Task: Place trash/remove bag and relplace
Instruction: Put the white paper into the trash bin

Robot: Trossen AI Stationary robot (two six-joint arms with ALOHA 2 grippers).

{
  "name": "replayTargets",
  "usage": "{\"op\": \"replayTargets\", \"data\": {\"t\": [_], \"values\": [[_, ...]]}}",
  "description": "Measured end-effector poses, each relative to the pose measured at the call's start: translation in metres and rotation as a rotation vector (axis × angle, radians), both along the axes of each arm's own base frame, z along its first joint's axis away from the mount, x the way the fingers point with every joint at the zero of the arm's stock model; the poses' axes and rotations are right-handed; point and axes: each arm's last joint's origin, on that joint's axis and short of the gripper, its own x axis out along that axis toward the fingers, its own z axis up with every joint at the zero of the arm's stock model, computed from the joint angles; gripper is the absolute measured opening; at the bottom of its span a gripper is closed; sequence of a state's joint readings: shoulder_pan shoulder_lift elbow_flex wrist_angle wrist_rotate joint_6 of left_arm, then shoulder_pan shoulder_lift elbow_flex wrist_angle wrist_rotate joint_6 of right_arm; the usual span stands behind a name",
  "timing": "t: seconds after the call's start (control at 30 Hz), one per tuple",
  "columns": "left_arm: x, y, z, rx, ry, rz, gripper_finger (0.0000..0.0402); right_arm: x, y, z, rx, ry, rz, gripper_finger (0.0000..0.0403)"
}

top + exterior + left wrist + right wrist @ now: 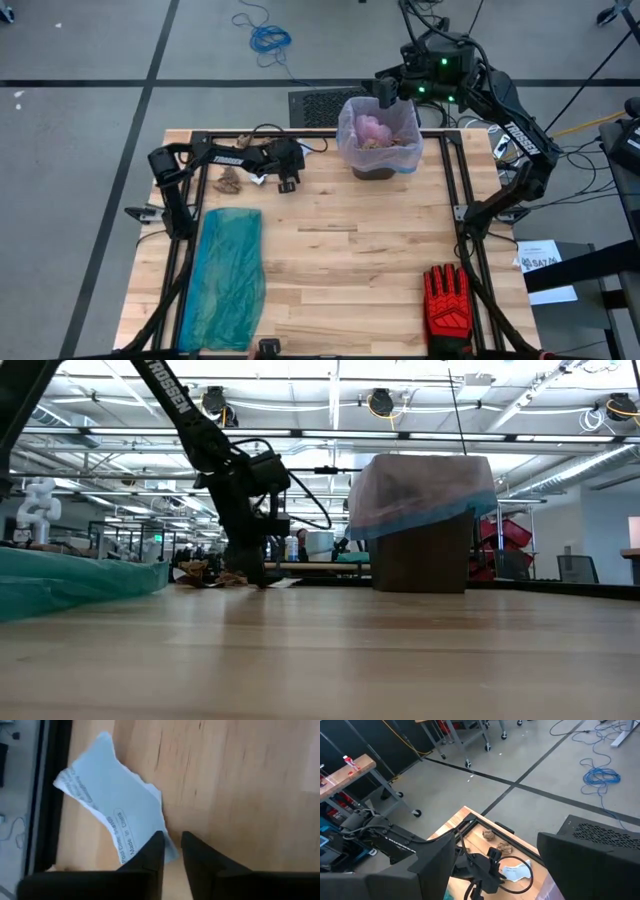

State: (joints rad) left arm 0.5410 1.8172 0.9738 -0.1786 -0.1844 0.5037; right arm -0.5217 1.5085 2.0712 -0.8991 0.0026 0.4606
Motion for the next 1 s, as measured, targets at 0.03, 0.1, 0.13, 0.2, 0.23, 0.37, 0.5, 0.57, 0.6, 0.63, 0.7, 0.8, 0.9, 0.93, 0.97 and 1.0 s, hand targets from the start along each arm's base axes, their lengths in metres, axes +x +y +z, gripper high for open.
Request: {"op": "replayTargets", "data": {"t": [0.03, 0.1, 0.13, 0.2, 0.23, 0.37, 0.5, 0.57, 0.6, 0.63, 0.7, 0.8, 0.9, 0.93, 0.97, 1.0], "values": [[0.0, 0.001, 0.0, -0.004, 0.001, 0.004, 0.0034, 0.0, 0.0, 0.0, 0.0, 0.0, 0.0, 0.0274], [-0.003, 0.001, 0.001, -0.054, -0.01, 0.029, 0.001, 0.0, 0.0, 0.0, -0.002, -0.005, 0.0, 0.0274], [-0.004, 0.001, 0.003, -0.089, -0.037, 0.048, 0.0007, 0.0, 0.0, 0.0, -0.003, -0.005, 0.0, 0.0274], [-0.004, 0.001, 0.007, -0.126, -0.083, 0.105, 0.0003, 0.0, 0.0, 0.0, -0.002, -0.005, 0.001, 0.0274], [-0.005, 0.0, 0.009, -0.14, -0.101, 0.129, 0.0002, 0.0, 0.0, 0.0, -0.002, -0.005, 0.001, 0.0274], [-0.008, -0.004, 0.029, -0.17, -0.178, 0.179, 0.0001, 0.0, 0.0, 0.0, -0.003, -0.004, 0.002, 0.0274], [-0.014, -0.013, 0.062, -0.186, -0.307, 0.215, 0.0001, 0.0, 0.0, 0.0, -0.009, 0.0, 0.008, 0.0274], [-0.018, -0.02, 0.084, -0.186, -0.394, 0.212, 0.0001, 0.0, 0.0, 0.0, -0.01, 0.0, 0.009, 0.0274], [-0.021, -0.024, 0.095, -0.184, -0.434, 0.212, 0.0001, 0.0, 0.0, 0.0, -0.012, 0.001, 0.009, 0.0274], [-0.024, -0.027, 0.105, -0.175, -0.468, 0.205, 0.0001, 0.0, 0.0, 0.0, -0.018, 0.005, 0.012, 0.0274], [-0.03, -0.035, 0.123, -0.15, -0.522, 0.179, 0.0001, 0.0, 0.0, 0.0, -0.033, 0.014, 0.018, 0.0274], [-0.036, -0.043, 0.138, -0.062, -0.521, 0.078, 0.0001, 0.001, 0.002, 0.0, -0.055, 0.026, 0.034, 0.0274], [-0.038, -0.045, 0.137, 0.046, -0.418, -0.02, 0.0003, 0.002, 0.004, 0.0, -0.07, 0.035, 0.047, 0.0274], [-0.038, -0.045, 0.135, 0.068, -0.373, -0.043, 0.0006, 0.003, 0.004, 0.0, -0.071, 0.035, 0.049, 0.0274], [-0.037, -0.045, 0.13, 0.076, -0.332, -0.062, 0.0012, 0.003, 0.005, 0.0, -0.072, 0.036, 0.053, 0.0274], [-0.035, -0.043, 0.125, 0.08, -0.302, -0.077, 0.0019, 0.003, 0.005, 0.0, -0.072, 0.036, 0.054, 0.0274]]}}
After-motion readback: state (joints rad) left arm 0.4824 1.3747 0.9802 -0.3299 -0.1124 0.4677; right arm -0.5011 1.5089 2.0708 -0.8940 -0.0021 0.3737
